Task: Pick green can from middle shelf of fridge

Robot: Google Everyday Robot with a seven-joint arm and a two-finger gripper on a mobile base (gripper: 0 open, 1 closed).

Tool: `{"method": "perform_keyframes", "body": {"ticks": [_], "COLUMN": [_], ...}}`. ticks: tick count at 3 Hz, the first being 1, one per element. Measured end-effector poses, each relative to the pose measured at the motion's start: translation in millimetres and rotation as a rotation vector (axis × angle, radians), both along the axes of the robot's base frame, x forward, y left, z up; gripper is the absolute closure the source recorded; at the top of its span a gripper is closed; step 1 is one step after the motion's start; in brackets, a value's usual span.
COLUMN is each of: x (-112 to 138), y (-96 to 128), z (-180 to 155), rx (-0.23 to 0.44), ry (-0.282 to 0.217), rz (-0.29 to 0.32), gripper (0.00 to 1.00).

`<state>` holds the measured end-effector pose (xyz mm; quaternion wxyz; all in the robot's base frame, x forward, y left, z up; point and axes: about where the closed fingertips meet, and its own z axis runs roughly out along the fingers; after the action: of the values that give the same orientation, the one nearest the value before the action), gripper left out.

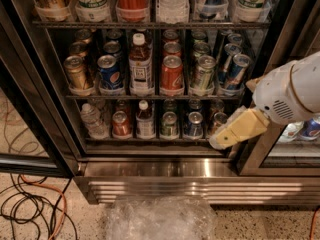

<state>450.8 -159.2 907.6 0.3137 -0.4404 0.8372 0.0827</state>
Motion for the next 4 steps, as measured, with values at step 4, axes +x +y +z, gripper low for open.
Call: {"method": "perform_keyframes", "body": {"ticks": [4], "x": [48], "y": [34], "z": [-21], "rx": [0.08], "ry": [-0.147], "rz": [-0.098], "gripper": [0.0]}}
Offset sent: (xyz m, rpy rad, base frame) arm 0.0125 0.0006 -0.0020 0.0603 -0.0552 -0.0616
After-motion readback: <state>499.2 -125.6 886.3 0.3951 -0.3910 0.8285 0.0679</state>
